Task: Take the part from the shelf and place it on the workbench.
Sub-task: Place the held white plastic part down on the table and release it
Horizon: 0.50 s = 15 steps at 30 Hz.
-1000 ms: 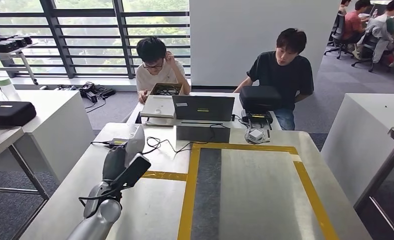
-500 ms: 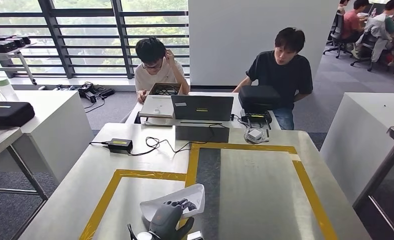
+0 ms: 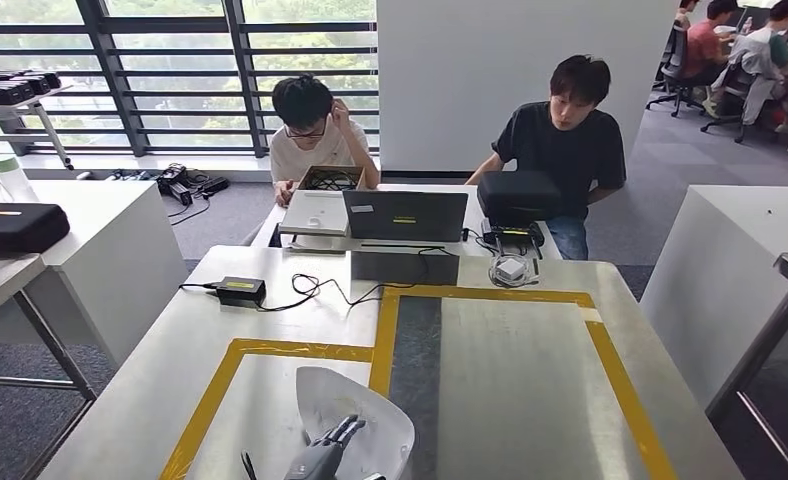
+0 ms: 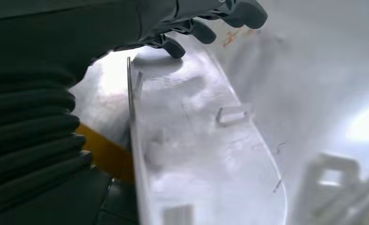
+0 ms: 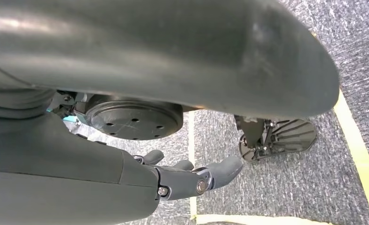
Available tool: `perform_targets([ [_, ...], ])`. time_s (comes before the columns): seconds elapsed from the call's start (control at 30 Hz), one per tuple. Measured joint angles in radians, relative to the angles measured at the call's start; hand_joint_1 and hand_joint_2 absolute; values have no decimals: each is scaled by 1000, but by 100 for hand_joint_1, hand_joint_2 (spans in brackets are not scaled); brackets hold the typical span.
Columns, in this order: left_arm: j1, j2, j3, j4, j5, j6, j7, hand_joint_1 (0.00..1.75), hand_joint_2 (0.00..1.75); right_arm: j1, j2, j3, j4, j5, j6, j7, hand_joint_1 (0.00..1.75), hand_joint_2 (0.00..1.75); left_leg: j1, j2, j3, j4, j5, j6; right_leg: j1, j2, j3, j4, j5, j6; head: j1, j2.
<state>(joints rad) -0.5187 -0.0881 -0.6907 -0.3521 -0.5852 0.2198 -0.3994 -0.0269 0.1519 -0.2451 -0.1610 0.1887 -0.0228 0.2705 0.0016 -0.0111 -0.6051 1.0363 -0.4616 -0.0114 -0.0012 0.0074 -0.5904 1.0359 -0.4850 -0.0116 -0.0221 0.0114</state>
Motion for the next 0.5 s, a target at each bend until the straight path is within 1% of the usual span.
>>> perform_targets([
  [0.17, 61, -13, 62, -1, 114, 9, 29, 0, 0, 0, 0, -1, 0, 0, -14, 0, 0, 0, 0, 0, 3, 0, -4, 1, 0, 0, 6, 0, -3, 1, 0, 0],
  [0.27, 92, -20, 94, -2, 146, 18, 33, 0, 0, 2, 1, -1, 0, 1, -20, 0, 0, 0, -1, 0, 12, -1, -12, 1, -1, 0, 21, -1, -11, 1, 0, 0],
  [0.33, 106, -24, 107, -4, 157, 20, 35, 0, 0, 3, 1, -1, 0, 2, -20, 0, 0, 0, -1, 0, 23, -1, -18, 2, -1, 0, 33, -1, -16, 2, 0, 0],
  [0.4, 115, -26, 116, -7, 165, 24, 39, 0, 0, 4, 2, -1, 0, 3, -18, 0, 0, 0, -4, 0, 32, 1, -24, 8, -4, -1, 43, -3, -19, 5, 0, 0],
  [0.5, 124, -27, 128, -13, 176, 33, 40, 0, 0, 4, 5, -2, 0, 5, -14, 0, 0, 0, -11, 1, 42, -2, -30, 21, -10, -2, 53, -8, -19, 12, -2, 0],
])
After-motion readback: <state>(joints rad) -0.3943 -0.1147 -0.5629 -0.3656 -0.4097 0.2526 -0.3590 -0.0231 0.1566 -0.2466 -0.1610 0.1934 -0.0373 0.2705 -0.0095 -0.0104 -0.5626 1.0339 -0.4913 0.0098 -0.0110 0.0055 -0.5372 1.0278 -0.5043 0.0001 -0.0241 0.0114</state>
